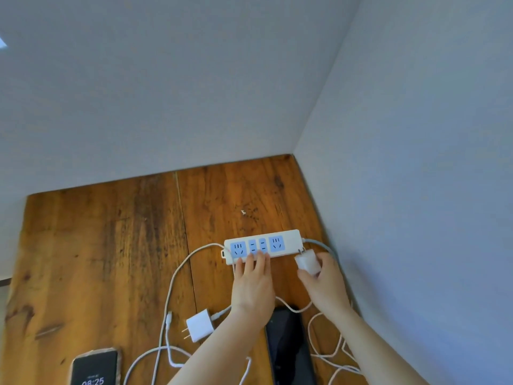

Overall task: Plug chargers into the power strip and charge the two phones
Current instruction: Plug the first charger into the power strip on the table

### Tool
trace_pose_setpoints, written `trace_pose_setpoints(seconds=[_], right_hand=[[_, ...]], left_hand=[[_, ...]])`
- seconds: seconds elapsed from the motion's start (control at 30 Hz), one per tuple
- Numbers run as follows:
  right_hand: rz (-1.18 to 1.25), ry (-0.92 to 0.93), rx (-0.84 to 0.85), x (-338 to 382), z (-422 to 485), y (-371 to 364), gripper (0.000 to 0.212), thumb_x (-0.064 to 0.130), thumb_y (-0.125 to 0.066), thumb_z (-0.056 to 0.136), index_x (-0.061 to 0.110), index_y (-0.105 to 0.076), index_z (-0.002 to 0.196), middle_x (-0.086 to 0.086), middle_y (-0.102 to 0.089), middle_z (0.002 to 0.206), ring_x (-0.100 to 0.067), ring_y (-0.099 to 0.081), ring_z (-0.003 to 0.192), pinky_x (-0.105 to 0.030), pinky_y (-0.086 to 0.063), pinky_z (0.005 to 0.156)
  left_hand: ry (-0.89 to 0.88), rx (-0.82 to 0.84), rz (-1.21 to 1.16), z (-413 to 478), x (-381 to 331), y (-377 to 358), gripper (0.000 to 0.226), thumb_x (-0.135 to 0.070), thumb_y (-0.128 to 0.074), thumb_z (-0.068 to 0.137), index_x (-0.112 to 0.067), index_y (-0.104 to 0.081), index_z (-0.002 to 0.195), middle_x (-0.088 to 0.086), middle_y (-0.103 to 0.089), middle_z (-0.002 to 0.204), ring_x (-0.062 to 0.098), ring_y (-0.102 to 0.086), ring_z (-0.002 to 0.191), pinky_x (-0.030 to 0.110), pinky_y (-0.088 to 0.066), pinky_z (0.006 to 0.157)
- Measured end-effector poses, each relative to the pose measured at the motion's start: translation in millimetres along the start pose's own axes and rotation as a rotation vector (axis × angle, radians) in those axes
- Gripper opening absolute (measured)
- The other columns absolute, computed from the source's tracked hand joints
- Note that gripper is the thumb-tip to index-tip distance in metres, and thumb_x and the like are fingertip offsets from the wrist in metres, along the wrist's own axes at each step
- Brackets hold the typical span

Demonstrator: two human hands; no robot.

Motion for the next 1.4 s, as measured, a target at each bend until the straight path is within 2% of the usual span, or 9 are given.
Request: trace_pose_setpoints(seconds=[0.13, 0.2, 0.3, 0.57, 0.8, 0.97, 1.2, 1.3, 1.4], right_hand=[[-0.017, 0.044, 0.242, 37.8, 49.6, -2.5, 0.034, 0.021, -0.067, 0.082, 0.024, -0.049, 0.111, 0.014, -0.056, 0.098, 0.002, -0.056, 0.083, -0.011, -0.04, 0.057], [-0.077, 0.049, 0.298, 47.9, 50.2, 1.1, 0.036, 0.026, -0.064, 0.086, 0.024, -0.043, 0.115, 0.01, -0.054, 0.103, -0.003, -0.058, 0.082, -0.012, -0.043, 0.057], [-0.187, 0.067, 0.393, 47.3, 48.4, -10.4, 0.038, 0.036, -0.055, 0.091, 0.02, -0.04, 0.122, 0.002, -0.057, 0.114, -0.008, -0.059, 0.088, -0.013, -0.043, 0.058], [-0.349, 0.122, 0.298, 65.0, 54.3, -8.4, 0.044, 0.041, -0.055, 0.09, 0.017, -0.048, 0.126, -0.002, -0.064, 0.118, -0.015, -0.063, 0.096, -0.018, -0.048, 0.064], [-0.55, 0.138, 0.278, 83.1, 58.5, -12.5, 0.042, 0.043, -0.053, 0.09, 0.013, -0.055, 0.118, -0.005, -0.066, 0.113, -0.016, -0.061, 0.084, -0.014, -0.033, 0.046], [-0.617, 0.146, 0.278, 97.2, 64.9, -19.2, 0.026, 0.041, -0.057, 0.087, 0.016, -0.048, 0.087, -0.005, -0.068, 0.096, -0.012, -0.052, 0.064, -0.017, -0.028, 0.042], [-0.628, 0.049, 0.344, 103.0, 79.7, -27.8, 0.027, 0.036, -0.061, 0.086, 0.018, -0.045, 0.075, 0.004, -0.051, 0.067, -0.01, -0.053, 0.052, -0.016, -0.032, 0.042], [-0.652, 0.044, 0.349, 105.6, 82.0, -30.8, 0.024, 0.033, -0.061, 0.086, 0.015, -0.048, 0.078, 0.001, -0.057, 0.071, -0.011, -0.053, 0.054, -0.018, -0.032, 0.042], [-0.687, 0.059, 0.323, 109.0, 76.7, -39.6, 0.024, 0.031, -0.064, 0.084, 0.013, -0.048, 0.081, -0.007, -0.068, 0.091, -0.018, -0.059, 0.068, -0.022, -0.042, 0.048]], left_hand=[[0.029, 0.036, -0.093, 31.0, -11.7, -2.4, 0.076, -0.011, -0.048, 0.095, -0.005, 0.003, 0.15, 0.017, 0.005, 0.16, 0.036, 0.007, 0.146, 0.05, -0.004, 0.116], [0.028, 0.045, -0.087, 28.5, -17.1, 1.3, 0.077, -0.009, -0.047, 0.096, -0.005, 0.01, 0.148, 0.018, 0.016, 0.158, 0.036, 0.015, 0.144, 0.049, -0.005, 0.116], [0.013, 0.087, -0.046, 27.5, -19.0, -4.9, 0.076, -0.011, -0.046, 0.098, -0.003, 0.01, 0.148, 0.02, 0.014, 0.158, 0.038, 0.013, 0.144, 0.049, -0.007, 0.116], [0.014, 0.12, -0.028, 31.6, -21.2, 1.1, 0.067, -0.02, -0.043, 0.1, -0.004, -0.002, 0.15, 0.018, 0.003, 0.16, 0.037, 0.005, 0.146, 0.049, -0.006, 0.117], [0.002, 0.11, -0.08, 32.8, -15.2, -0.3, 0.068, -0.02, -0.045, 0.098, -0.006, -0.004, 0.151, 0.013, 0.004, 0.16, 0.031, 0.006, 0.147, 0.046, -0.006, 0.117], [0.003, 0.086, -0.148, 28.2, -8.8, -4.2, 0.07, -0.024, -0.044, 0.099, -0.011, 0.001, 0.151, 0.006, 0.008, 0.16, 0.026, 0.011, 0.146, 0.045, -0.002, 0.117], [-0.009, 0.087, -0.15, 25.0, -7.4, -5.0, 0.073, -0.022, -0.045, 0.098, -0.012, 0.006, 0.15, 0.005, 0.011, 0.16, 0.025, 0.013, 0.146, 0.047, -0.002, 0.117], [-0.017, 0.084, -0.131, 26.0, -6.0, -5.2, 0.073, -0.024, -0.045, 0.099, -0.012, 0.006, 0.15, 0.005, 0.01, 0.16, 0.024, 0.013, 0.146, 0.048, -0.003, 0.117], [-0.033, 0.093, -0.107, 26.7, -6.5, -5.8, 0.071, -0.023, -0.045, 0.098, -0.013, 0.003, 0.151, 0.005, 0.008, 0.16, 0.025, 0.012, 0.146, 0.049, -0.001, 0.116]])
Point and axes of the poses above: each hand's wrist, its own z-axis towards the middle knuckle, its own y-axis out of the back of the hand, x = y × z, the point moved 8 cm from there along z, towards the middle knuckle
